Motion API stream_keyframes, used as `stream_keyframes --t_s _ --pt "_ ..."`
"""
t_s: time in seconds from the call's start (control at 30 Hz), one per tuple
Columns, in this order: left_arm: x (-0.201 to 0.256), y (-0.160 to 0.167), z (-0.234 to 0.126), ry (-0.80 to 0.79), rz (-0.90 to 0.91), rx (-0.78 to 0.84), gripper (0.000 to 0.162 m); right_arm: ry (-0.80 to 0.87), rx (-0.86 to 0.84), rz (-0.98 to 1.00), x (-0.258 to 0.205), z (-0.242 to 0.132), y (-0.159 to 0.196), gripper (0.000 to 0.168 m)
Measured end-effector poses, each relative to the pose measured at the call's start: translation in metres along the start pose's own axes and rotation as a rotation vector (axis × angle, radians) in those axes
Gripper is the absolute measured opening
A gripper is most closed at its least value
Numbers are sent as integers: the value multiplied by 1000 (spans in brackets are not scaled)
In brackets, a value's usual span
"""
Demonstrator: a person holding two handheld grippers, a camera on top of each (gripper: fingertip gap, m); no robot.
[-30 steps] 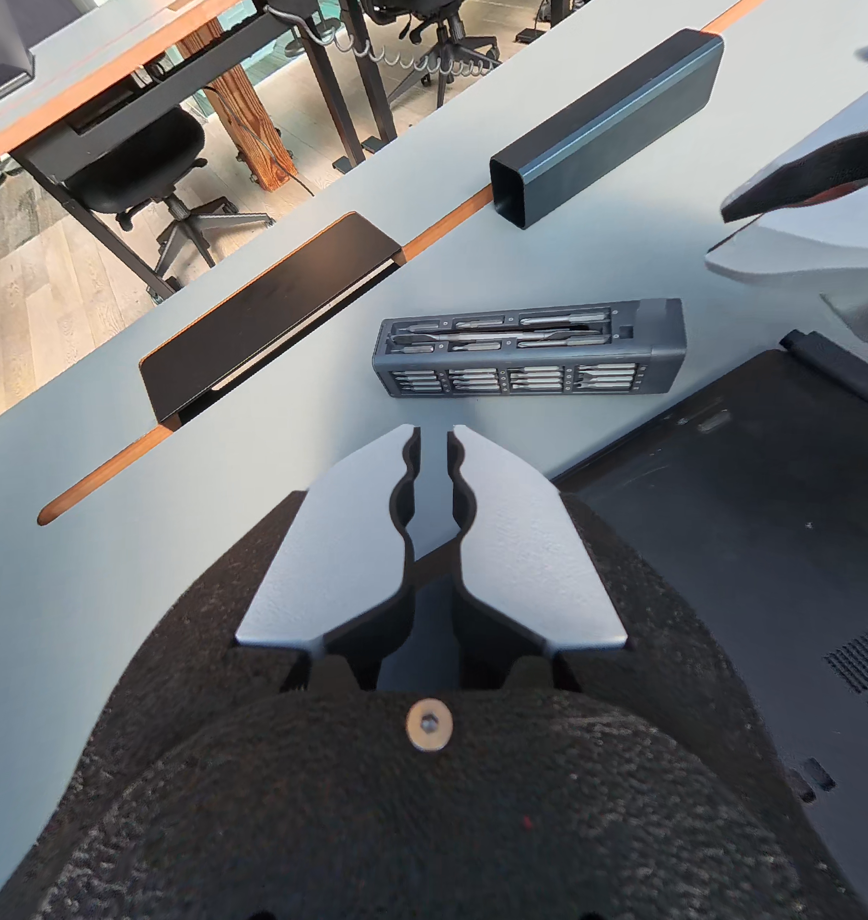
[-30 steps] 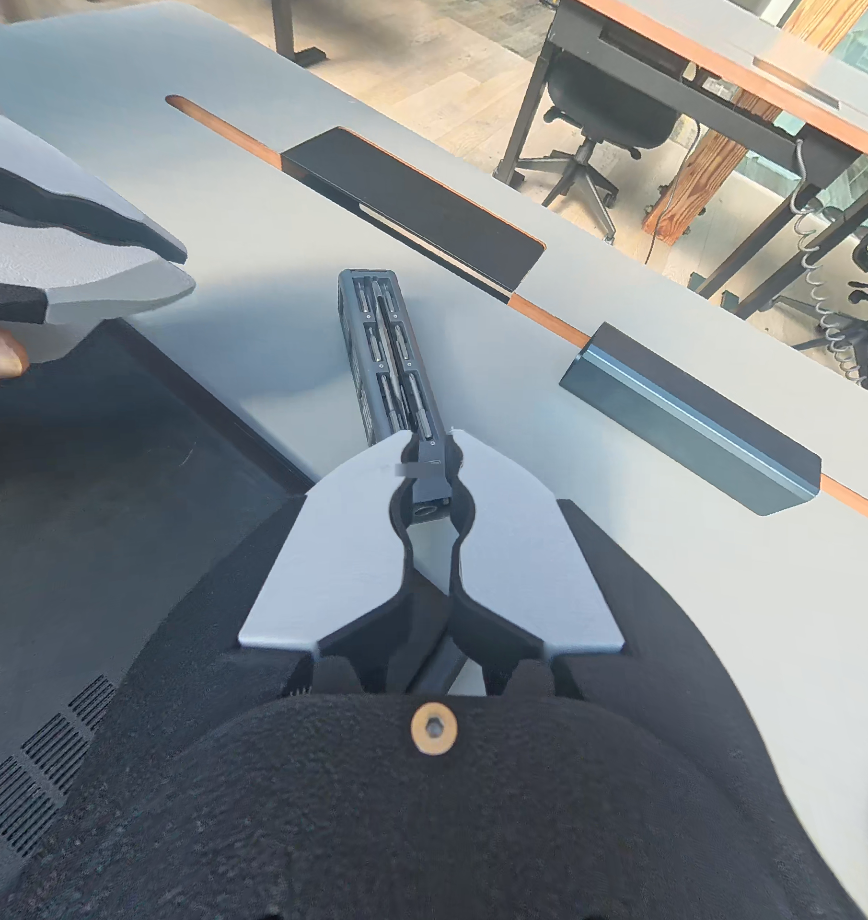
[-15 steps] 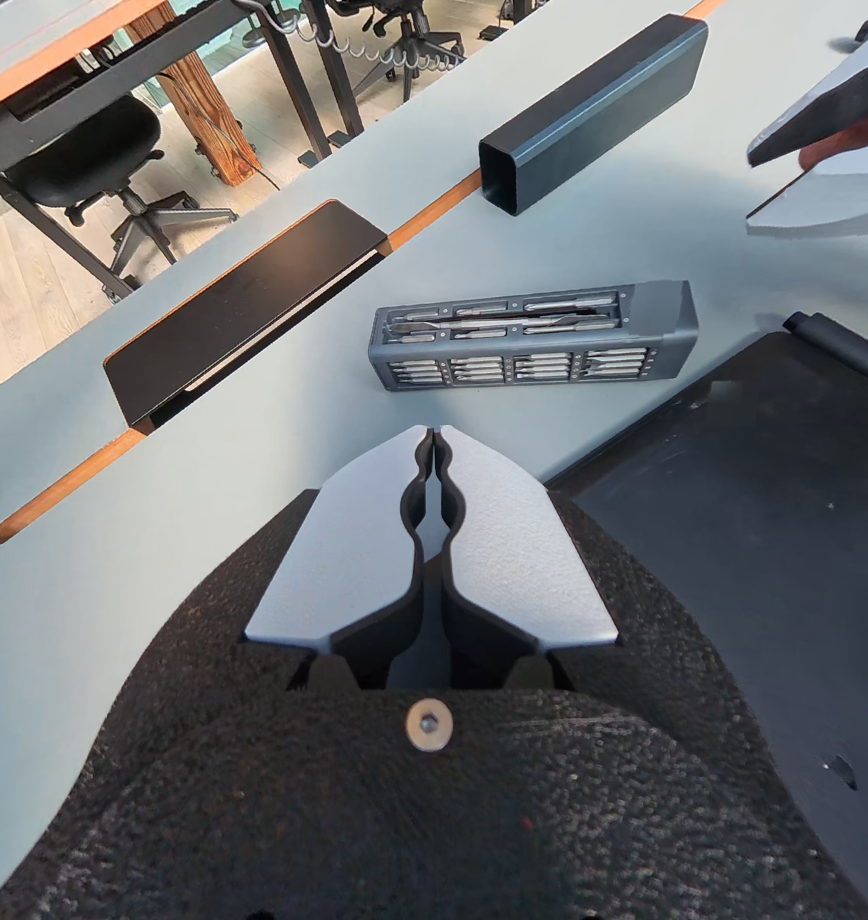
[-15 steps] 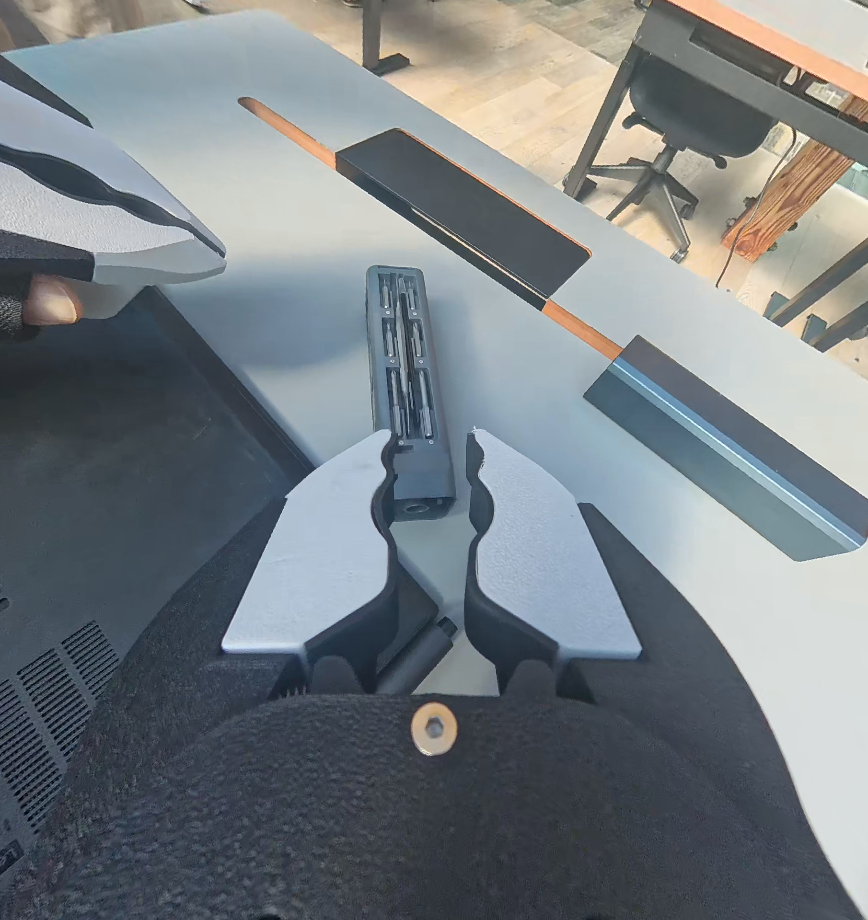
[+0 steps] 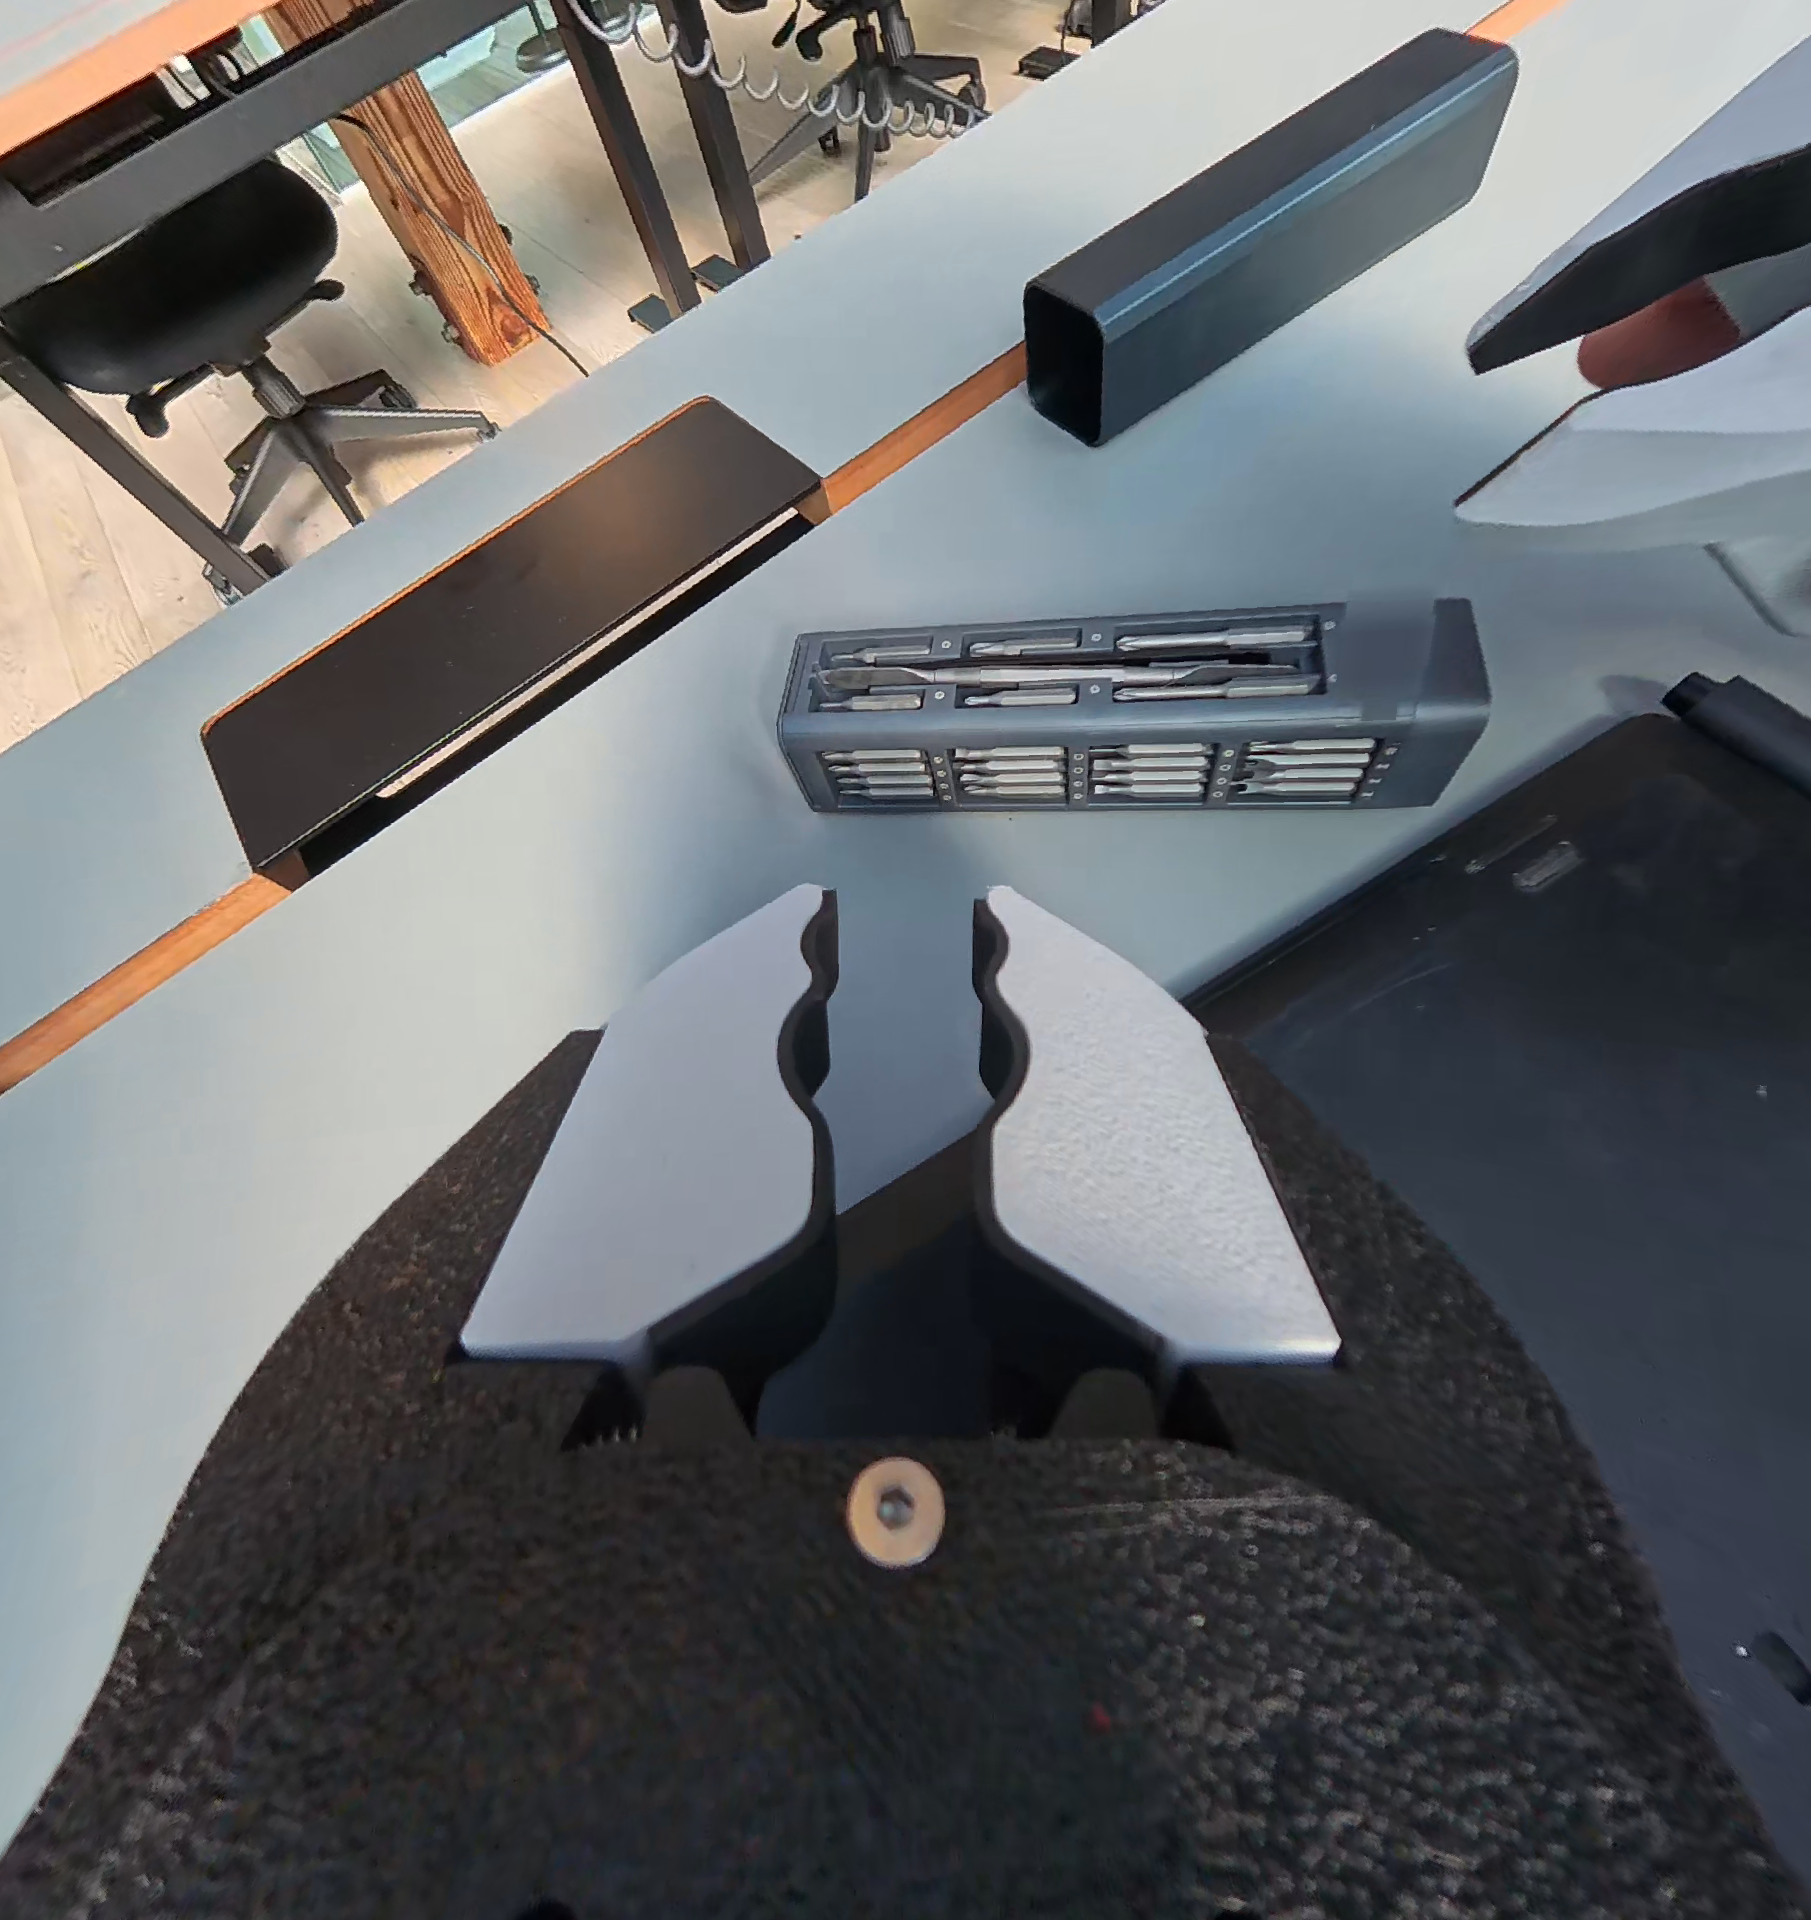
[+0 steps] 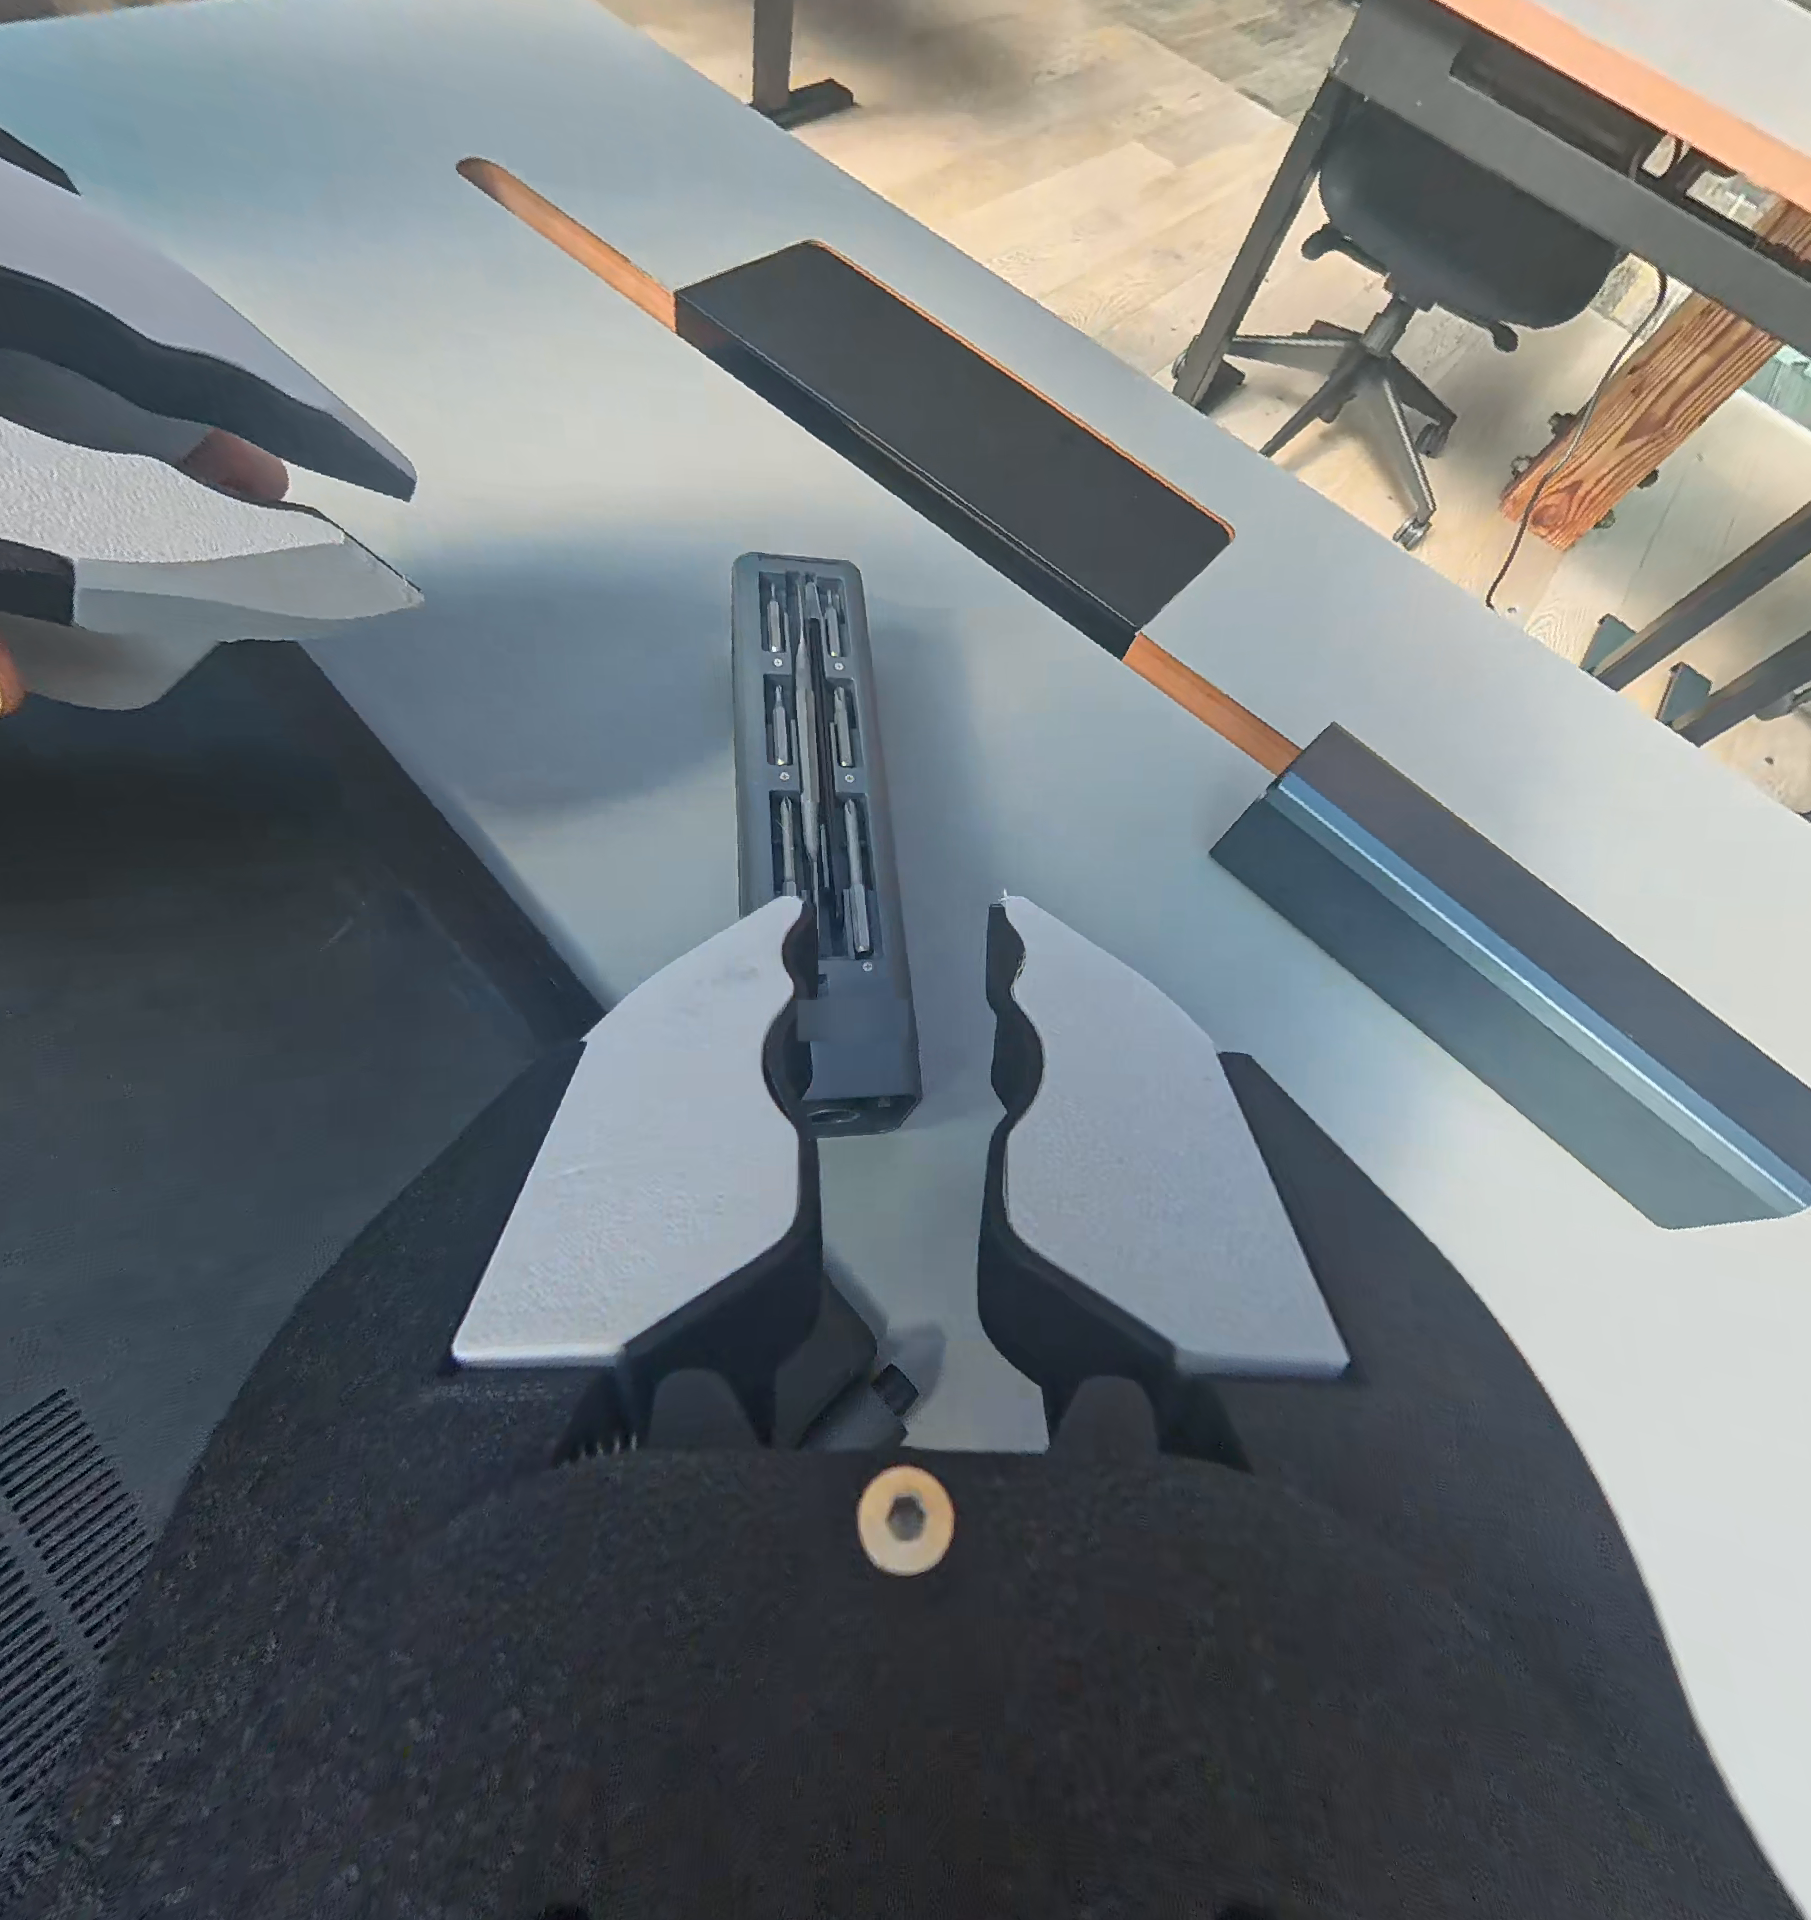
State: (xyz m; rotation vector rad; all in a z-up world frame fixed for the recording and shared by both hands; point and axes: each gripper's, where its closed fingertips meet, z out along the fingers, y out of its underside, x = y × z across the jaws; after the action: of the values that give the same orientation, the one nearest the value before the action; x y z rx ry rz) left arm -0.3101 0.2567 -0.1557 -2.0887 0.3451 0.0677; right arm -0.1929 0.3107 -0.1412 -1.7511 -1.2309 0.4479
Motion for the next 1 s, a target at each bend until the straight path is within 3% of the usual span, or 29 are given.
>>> stream_keyframes --t_s 1.0 --pt "-5 -2 -16 -3 -19 14 25 40 -33 45 -1 1 -9 36"
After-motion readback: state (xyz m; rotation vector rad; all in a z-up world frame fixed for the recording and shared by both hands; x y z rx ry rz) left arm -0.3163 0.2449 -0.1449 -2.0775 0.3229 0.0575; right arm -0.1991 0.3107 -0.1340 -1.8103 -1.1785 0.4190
